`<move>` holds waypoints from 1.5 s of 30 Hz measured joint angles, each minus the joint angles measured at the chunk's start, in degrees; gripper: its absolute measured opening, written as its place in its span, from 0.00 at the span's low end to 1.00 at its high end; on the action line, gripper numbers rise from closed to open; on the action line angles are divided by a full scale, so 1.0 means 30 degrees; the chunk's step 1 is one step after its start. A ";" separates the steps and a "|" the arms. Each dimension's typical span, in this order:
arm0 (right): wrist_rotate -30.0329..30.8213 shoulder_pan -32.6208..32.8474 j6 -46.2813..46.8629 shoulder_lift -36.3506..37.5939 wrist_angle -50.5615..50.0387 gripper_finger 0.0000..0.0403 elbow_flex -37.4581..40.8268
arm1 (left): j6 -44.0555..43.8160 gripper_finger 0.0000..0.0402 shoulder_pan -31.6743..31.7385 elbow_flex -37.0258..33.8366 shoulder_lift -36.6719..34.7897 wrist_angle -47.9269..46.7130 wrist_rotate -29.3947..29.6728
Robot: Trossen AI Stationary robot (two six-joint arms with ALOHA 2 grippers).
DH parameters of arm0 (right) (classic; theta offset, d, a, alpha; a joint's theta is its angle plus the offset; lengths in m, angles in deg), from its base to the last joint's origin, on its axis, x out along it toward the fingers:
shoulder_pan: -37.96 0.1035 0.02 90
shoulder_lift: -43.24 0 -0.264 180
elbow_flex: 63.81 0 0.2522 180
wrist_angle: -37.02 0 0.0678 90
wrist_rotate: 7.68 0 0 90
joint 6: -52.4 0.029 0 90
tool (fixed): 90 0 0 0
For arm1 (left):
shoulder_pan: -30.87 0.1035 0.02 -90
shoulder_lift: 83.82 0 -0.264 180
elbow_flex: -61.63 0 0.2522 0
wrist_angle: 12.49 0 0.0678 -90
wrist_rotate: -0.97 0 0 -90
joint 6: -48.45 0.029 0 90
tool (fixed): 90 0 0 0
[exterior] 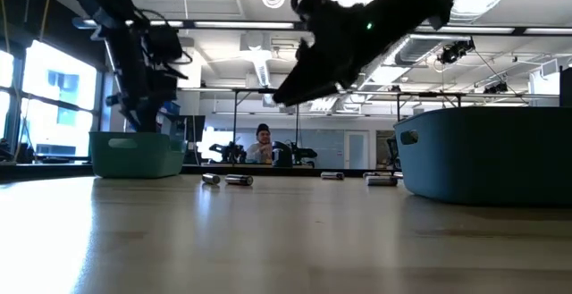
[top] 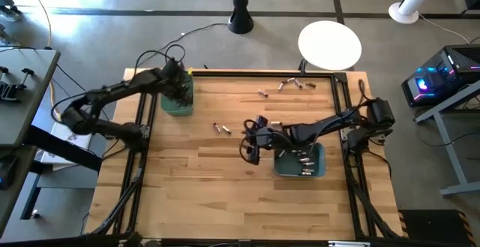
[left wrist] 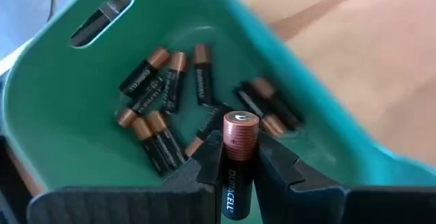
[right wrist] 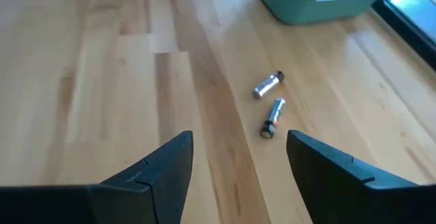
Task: Sort batteries
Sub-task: Put the black battery into the green bin
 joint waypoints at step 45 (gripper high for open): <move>0.0159 -2.0002 0.0496 0.0284 -1.3905 0.51 0.0000 | -0.0048 0.47 -0.6565 -0.0029 -0.7696 0.1942 -0.0713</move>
